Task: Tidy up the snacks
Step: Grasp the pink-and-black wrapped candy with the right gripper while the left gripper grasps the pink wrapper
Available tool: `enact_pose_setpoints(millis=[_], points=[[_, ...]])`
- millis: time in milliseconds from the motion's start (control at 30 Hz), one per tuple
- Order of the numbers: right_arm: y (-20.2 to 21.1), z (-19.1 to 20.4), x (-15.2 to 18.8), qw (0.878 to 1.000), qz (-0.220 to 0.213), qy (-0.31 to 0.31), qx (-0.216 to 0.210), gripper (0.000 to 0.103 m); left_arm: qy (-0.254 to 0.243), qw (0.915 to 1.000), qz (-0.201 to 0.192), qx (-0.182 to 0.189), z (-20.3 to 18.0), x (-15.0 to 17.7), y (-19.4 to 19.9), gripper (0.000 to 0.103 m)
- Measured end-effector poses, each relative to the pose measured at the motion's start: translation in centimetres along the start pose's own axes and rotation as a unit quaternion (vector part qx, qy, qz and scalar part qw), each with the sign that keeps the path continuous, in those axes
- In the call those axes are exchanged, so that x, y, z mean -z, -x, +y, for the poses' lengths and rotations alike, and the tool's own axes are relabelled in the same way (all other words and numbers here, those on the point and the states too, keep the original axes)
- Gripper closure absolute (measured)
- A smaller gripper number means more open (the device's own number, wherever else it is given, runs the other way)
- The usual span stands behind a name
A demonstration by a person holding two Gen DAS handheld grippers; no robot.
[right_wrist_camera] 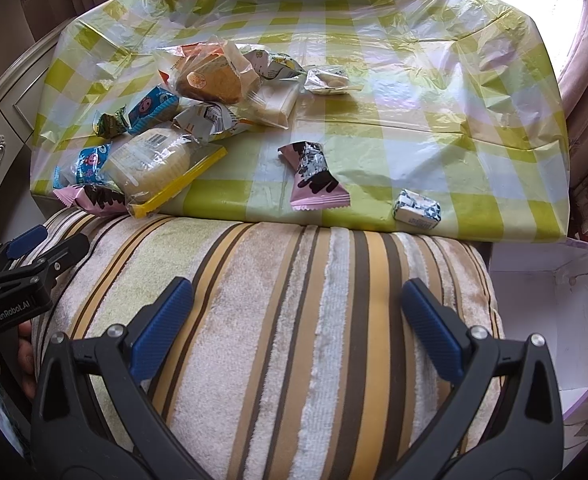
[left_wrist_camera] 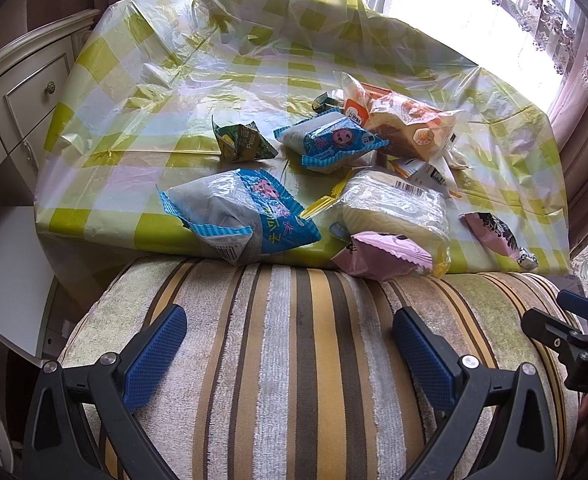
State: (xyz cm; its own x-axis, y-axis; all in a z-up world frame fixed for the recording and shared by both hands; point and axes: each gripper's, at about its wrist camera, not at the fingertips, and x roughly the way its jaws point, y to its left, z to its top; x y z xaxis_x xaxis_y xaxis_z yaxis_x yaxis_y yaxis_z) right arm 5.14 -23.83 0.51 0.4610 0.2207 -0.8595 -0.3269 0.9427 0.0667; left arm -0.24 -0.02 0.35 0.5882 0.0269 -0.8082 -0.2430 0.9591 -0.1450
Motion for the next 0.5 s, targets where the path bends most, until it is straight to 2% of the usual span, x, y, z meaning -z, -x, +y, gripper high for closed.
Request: enact_pose_setpoints(millis=[100,233,400,500], points=[[0.2,-0.4,-0.1,1.0,-0.003,-0.007,-0.009,0.0,-0.005,0.9999,-0.008,0.007,-0.1,-0.1,0.4,0.002],[0.2,-1.1,-0.5,1.0,-0.001,-0.02,-0.022,0.0,-0.008,0.9994,-0.016,0.03,-0.2,-0.4,0.7,0.011],[-0.3,-1.9,-1.5,0.999,0.002,-0.036,-0.038,0.0,0.021,0.9976,-0.025,0.061,0.3,-0.9,0.9,0.021],[-1.1,-2.5,-2.6,0.998,0.007,-0.048,-0.039,0.0,0.018,0.9971,-0.026,0.07,-0.1,-1.2,0.8,0.026]])
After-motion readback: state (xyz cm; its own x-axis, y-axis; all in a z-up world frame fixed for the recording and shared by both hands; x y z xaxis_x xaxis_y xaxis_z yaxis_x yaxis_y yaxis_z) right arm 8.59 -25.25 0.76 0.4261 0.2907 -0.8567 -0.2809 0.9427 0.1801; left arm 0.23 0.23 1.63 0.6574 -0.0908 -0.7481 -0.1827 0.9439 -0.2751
